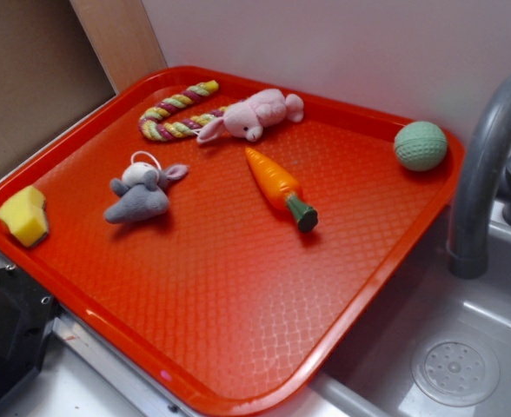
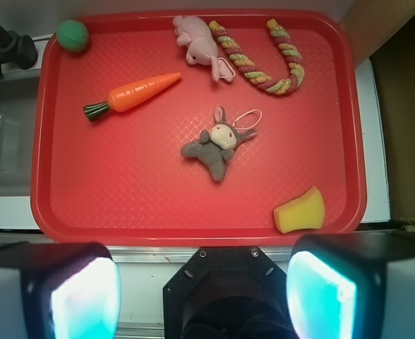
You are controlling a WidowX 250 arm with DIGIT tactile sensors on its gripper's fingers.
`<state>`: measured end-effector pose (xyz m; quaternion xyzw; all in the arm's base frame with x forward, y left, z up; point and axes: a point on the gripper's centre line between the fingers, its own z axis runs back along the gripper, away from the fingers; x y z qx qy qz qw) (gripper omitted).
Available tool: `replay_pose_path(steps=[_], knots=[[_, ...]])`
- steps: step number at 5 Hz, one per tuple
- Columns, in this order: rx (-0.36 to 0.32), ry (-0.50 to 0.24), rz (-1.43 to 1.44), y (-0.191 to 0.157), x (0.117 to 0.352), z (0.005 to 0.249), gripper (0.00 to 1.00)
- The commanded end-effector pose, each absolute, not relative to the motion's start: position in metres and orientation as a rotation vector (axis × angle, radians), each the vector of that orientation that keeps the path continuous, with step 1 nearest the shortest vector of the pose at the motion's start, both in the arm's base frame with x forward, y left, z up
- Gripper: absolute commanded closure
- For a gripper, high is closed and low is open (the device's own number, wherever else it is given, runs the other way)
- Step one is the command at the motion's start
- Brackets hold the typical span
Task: Grab the carrot.
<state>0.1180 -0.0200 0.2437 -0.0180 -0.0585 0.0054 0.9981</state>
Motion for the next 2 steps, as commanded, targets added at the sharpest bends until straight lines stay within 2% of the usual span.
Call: replay_pose_path(steps=[1,2], knots=[[-0.036,-0.117,0.011,-0.020,0.118,0.244,0.00],[-0.063,-0.155,0.055,-0.051,0.138,0.249,0.00]])
